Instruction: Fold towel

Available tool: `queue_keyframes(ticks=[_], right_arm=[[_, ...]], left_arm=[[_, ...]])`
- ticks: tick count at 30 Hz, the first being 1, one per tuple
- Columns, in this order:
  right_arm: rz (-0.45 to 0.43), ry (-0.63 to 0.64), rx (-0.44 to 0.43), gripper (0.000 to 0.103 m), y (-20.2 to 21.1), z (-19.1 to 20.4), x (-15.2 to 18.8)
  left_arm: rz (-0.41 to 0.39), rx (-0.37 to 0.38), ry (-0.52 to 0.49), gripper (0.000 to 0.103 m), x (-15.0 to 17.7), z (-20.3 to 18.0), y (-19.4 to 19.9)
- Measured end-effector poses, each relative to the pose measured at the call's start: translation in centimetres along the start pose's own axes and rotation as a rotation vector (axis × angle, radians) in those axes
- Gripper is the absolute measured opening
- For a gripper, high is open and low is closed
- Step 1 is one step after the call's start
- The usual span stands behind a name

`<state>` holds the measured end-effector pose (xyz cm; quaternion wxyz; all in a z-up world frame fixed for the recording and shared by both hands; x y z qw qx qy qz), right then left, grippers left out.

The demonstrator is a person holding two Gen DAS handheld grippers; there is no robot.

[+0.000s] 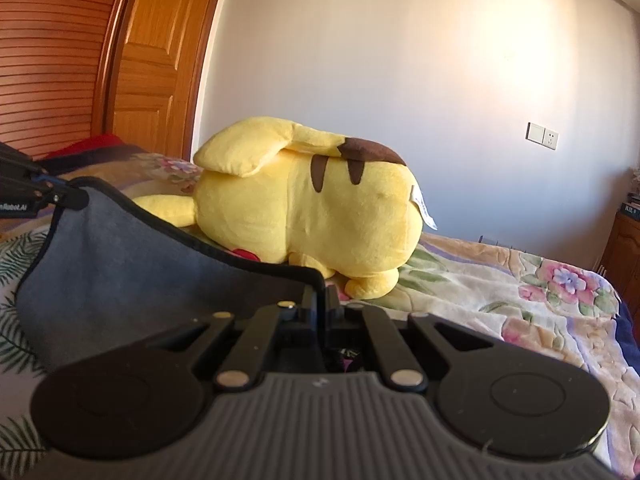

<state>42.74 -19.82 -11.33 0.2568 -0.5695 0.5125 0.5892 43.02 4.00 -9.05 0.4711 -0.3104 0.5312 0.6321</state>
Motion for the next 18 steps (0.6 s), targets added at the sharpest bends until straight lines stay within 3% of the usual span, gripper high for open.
queue_keyframes(ticks=[10,18], right_arm=[[0.049,0.005,0.000,0.003,-3.3,-0.3,1.5],[0.137,-0.010,0.001,0.004,-6.0,-0.2,4.9]], left_arm=[[0.037,-0.014,0.009,0.005,1.2,-0.1,-4.0],[0.137,-0.006,0.058,0.007,4.6,-0.3,-7.7]])
Point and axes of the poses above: each gripper's, at about its wrist camera, not at the fingertips, and y roughly against the way its jaws point, z to its left, x to its underside, the point moved 9 cm from there along -y, roughly the way its jaws point, and after that the axes turned 2 degrees about -x, right-handed, at the moved point
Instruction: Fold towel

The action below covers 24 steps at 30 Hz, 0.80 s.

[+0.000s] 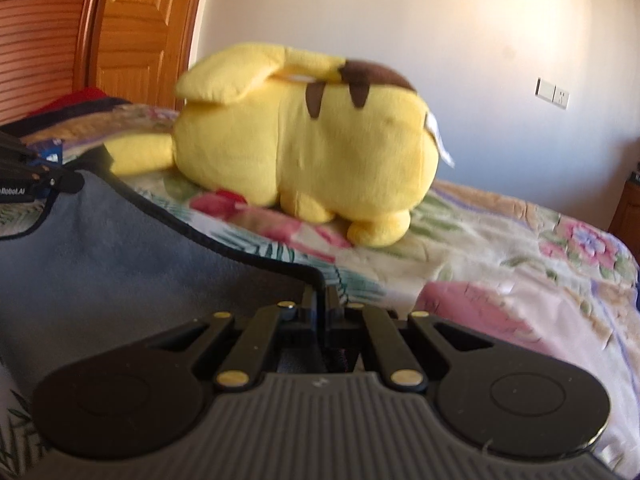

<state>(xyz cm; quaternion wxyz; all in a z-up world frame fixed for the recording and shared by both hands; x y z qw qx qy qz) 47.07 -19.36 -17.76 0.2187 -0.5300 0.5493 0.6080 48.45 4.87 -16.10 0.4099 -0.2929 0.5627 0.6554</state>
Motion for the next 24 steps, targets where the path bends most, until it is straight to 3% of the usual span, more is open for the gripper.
queue_keyframes(ticks=[3,5,8,9,11,12,16,24], right_arm=[[0.021,-0.005,0.001,0.004,-0.6,0.0,0.6],[0.023,-0.012,0.001,0.004,-0.7,0.0,0.6],[0.023,-0.013,0.003,0.007,-0.7,0.0,0.5],[0.027,-0.015,0.005,0.013,-0.8,-0.1,0.5],[0.038,-0.024,0.010,0.058,-0.8,-0.2,0.5],[0.034,-0.031,0.005,0.064,-0.6,-0.2,0.5],[0.024,-0.039,-0.013,0.065,0.8,0.0,0.0],[0.019,-0.138,-0.036,0.066,5.8,0.1,-1.6]], left_arm=[[0.021,-0.002,0.009,0.012,0.6,0.1,-0.6],[0.027,-0.013,0.005,0.021,0.8,0.2,-0.7],[0.030,-0.009,0.014,0.051,0.9,0.2,-0.7],[0.026,-0.012,0.013,0.061,1.0,0.2,-0.5],[0.014,-0.015,0.015,0.067,0.9,0.1,-0.2],[0.015,-0.010,0.018,0.070,0.9,0.0,0.0],[0.015,-0.001,0.027,0.083,0.8,-0.2,1.5],[-0.004,0.015,0.038,0.097,-0.4,-0.6,7.1]])
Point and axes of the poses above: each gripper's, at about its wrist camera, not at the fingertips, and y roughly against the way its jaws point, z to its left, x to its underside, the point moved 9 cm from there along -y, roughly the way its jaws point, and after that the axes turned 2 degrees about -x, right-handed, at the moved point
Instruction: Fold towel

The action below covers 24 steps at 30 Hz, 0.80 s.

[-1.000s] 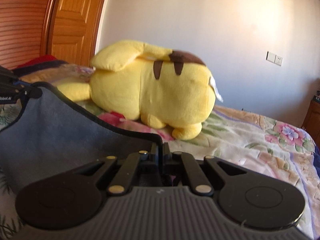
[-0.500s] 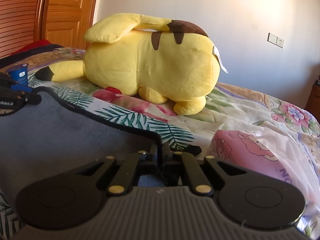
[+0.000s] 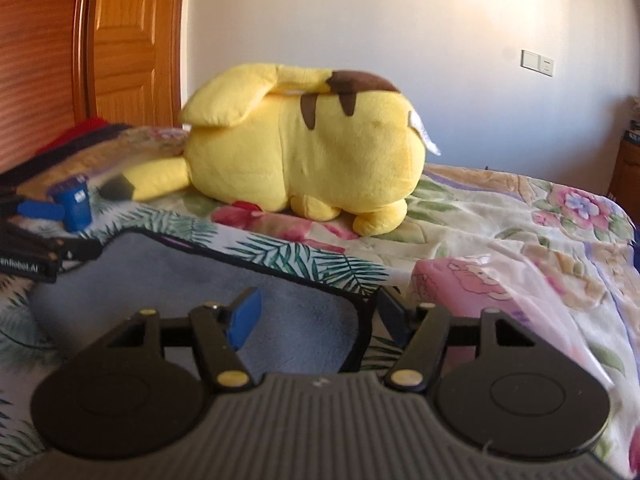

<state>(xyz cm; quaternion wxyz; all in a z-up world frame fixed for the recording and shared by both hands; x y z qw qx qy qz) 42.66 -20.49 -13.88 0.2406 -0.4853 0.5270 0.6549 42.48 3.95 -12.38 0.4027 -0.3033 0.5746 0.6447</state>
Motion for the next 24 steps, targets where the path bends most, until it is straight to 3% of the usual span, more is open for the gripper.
queue_keyframes(ticks=[4,6,8,24], right_arm=[[-0.008,-0.037,0.002,0.072,2.6,0.2,-0.7],[-0.014,-0.040,0.013,0.083,3.8,0.4,-1.1],[-0.021,-0.038,0.022,0.103,4.9,0.6,-1.6],[-0.043,-0.074,0.080,0.103,12.4,0.9,-3.3]], left_arm=[[-0.008,0.020,-0.002,0.102,-0.8,-0.5,2.9],[-0.009,0.037,0.000,0.103,-1.1,-0.7,4.1],[-0.007,0.043,-0.008,0.103,-1.4,-1.0,5.2],[-0.041,0.047,-0.027,0.103,-2.7,-2.4,14.7]])
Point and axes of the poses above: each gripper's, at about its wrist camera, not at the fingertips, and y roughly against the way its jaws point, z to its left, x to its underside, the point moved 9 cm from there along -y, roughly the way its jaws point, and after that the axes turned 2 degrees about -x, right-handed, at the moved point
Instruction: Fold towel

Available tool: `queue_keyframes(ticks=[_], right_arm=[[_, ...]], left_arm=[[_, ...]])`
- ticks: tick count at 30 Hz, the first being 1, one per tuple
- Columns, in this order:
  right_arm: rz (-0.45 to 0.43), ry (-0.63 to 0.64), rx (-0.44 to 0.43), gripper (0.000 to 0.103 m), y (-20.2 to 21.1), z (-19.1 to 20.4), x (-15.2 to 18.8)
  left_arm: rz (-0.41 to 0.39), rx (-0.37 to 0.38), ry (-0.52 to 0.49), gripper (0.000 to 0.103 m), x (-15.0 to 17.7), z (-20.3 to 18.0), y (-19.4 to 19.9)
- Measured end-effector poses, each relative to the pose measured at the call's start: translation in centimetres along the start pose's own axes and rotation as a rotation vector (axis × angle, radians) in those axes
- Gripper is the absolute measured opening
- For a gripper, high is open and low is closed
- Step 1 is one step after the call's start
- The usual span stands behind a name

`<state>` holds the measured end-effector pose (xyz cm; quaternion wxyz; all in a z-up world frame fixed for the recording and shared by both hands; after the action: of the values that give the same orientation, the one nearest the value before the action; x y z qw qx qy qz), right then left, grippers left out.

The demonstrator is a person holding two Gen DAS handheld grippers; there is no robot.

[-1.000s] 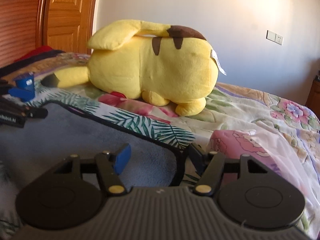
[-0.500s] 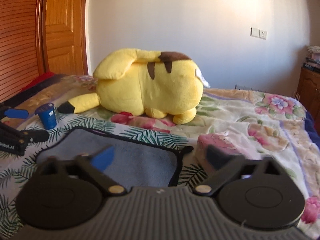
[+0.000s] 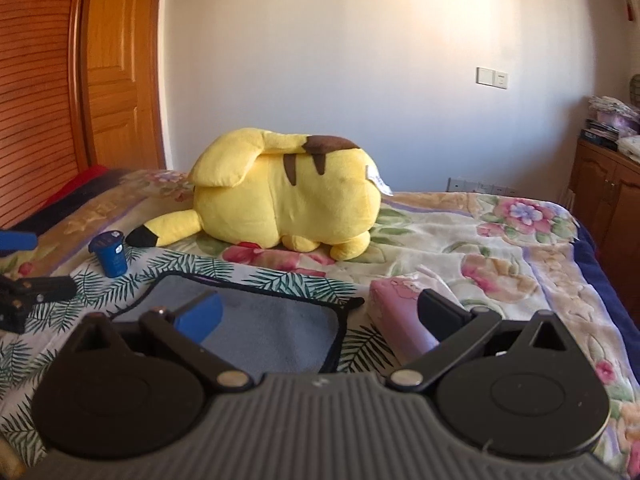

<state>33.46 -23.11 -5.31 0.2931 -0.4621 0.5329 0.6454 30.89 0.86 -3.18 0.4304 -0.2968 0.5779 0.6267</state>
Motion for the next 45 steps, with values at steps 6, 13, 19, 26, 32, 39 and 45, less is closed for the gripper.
queue_keyframes(ticks=[6,13,19,26,32,39,45], right_arm=[[-0.003,-0.032,0.006,0.103,2.1,-0.1,0.5],[-0.009,-0.039,0.015,0.103,5.1,0.3,1.1],[-0.024,-0.041,0.011,0.103,8.1,1.1,1.0],[-0.045,-0.048,-0.005,0.103,11.1,2.6,1.1],[-0.048,-0.052,-0.010,0.103,12.9,3.6,2.0],[-0.029,-0.062,-0.002,0.103,14.1,4.2,4.0],[-0.011,-0.084,-0.003,0.103,15.0,4.9,5.6]], left_arm=[[-0.003,-0.004,0.010,0.103,0.0,-0.5,2.8],[-0.021,-0.032,0.016,0.103,-0.1,-1.0,6.5],[-0.014,-0.020,0.029,0.103,0.8,-1.6,9.5],[0.000,-0.014,0.045,0.103,2.3,-1.9,12.3],[0.010,-0.006,0.064,0.103,3.7,-2.0,14.3],[0.019,-0.011,0.068,0.103,5.8,-2.5,15.9],[0.040,0.008,0.087,0.103,8.1,-3.2,16.8]])
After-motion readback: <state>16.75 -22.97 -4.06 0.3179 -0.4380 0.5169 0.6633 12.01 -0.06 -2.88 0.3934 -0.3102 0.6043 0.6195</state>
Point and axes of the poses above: each gripper's, at about its wrist camera, not at the fingertips, and y roughly against the way its jaws point, z to its left, x to its underside, the point moved 9 cm from there along -y, roughly the way its jaws point, and after that the axes turned 2 degrees about -x, right-handed, at the moved point
